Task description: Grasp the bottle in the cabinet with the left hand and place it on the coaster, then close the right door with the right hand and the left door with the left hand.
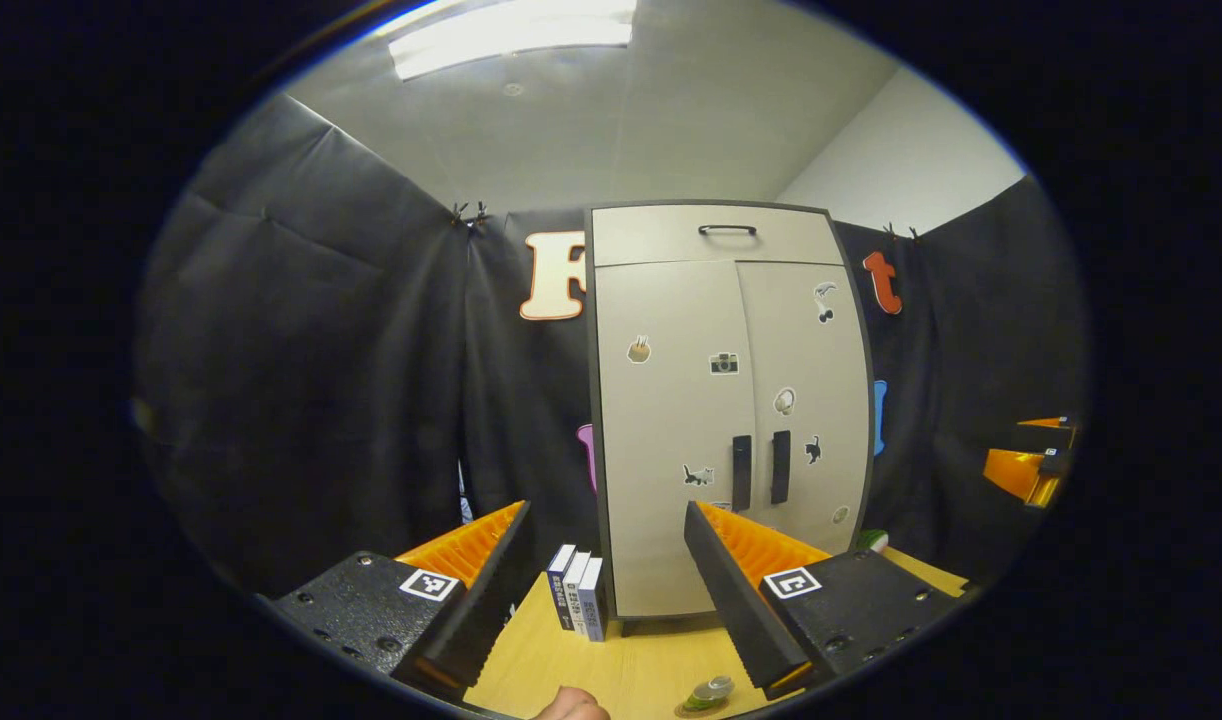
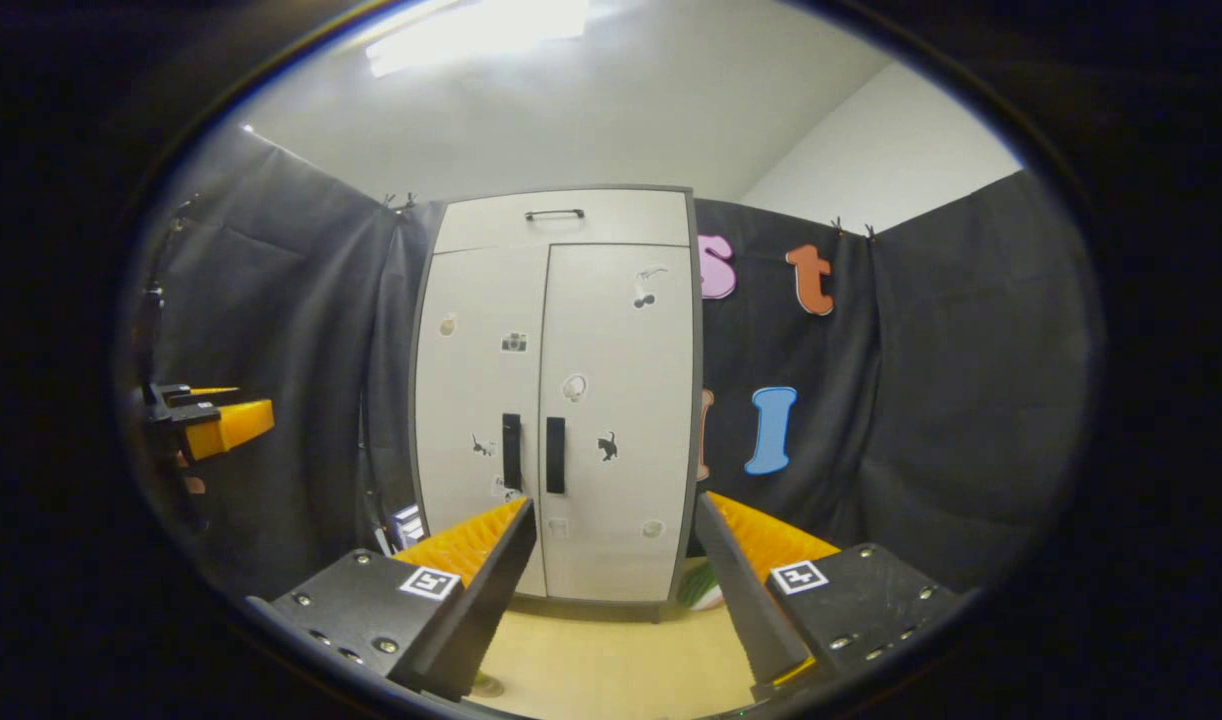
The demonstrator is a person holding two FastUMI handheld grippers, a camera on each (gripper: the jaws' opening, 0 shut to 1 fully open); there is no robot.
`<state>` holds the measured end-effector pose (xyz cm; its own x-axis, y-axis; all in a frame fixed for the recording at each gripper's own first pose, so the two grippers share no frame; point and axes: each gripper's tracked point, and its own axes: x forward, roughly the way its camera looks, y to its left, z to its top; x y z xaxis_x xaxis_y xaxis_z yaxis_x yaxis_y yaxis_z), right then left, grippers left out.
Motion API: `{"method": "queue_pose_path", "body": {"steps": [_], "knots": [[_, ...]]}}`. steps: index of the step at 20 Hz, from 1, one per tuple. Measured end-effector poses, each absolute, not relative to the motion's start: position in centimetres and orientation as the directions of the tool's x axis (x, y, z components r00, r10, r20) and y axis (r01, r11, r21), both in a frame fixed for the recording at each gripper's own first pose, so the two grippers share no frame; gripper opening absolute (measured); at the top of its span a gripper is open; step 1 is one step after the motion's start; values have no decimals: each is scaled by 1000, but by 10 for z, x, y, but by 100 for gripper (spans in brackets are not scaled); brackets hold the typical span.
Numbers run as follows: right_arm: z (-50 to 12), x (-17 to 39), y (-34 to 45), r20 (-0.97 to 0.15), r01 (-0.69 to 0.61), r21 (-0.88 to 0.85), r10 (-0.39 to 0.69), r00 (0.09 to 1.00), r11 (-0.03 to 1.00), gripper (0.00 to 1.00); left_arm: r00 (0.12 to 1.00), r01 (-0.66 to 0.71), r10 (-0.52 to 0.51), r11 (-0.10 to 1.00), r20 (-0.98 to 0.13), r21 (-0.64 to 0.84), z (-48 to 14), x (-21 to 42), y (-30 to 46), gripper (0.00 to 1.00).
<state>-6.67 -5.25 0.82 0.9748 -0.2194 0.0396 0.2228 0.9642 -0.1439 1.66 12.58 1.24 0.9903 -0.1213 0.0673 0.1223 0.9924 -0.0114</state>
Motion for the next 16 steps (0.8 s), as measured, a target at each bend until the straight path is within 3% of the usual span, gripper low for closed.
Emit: {"method": "queue_pose_path", "body": {"steps": [16], "knots": [[-14, -63, -14, 17, 256, -123, -256, 967, 959, 97, 976, 218, -216, 973, 42, -74, -14, 36, 130, 95]]}}
